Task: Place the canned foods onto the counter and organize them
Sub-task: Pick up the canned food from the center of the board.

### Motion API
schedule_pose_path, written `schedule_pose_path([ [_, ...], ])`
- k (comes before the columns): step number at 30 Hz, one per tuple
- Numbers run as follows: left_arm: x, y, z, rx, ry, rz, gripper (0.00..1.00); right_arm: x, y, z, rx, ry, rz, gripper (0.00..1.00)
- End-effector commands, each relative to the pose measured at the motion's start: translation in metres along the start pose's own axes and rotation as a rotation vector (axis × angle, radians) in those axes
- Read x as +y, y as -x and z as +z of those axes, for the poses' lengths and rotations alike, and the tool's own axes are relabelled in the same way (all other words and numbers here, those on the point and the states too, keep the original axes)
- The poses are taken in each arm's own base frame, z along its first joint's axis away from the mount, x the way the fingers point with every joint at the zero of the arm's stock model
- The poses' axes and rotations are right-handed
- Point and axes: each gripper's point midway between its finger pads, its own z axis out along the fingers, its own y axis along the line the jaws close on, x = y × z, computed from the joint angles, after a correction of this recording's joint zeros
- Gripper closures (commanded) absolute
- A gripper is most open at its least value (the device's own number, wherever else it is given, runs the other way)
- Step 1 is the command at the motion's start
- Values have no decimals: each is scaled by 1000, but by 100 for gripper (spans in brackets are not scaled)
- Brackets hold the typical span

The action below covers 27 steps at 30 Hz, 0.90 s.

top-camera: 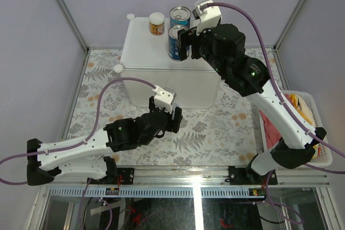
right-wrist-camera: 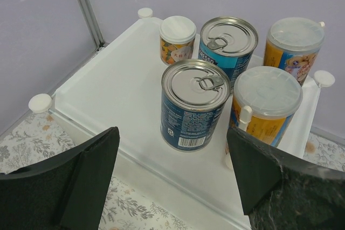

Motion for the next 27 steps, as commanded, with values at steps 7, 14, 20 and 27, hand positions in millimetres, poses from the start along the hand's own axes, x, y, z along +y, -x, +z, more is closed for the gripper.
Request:
schedule_pose_path([
  [7, 20, 114, -29, -241, 173, 83, 100, -2, 40, -12, -116, 7, 12, 12],
  [14, 41, 179, -44, -346, 296, 133, 100, 0, 45, -12, -126, 17, 16, 12],
  [20, 78, 222, -37, -378, 338, 81, 100, 2, 46, -13, -132, 25, 24, 12],
  [27, 103, 254, -19, -377, 355, 73, 100, 1, 48, -15, -138, 27, 30, 12],
])
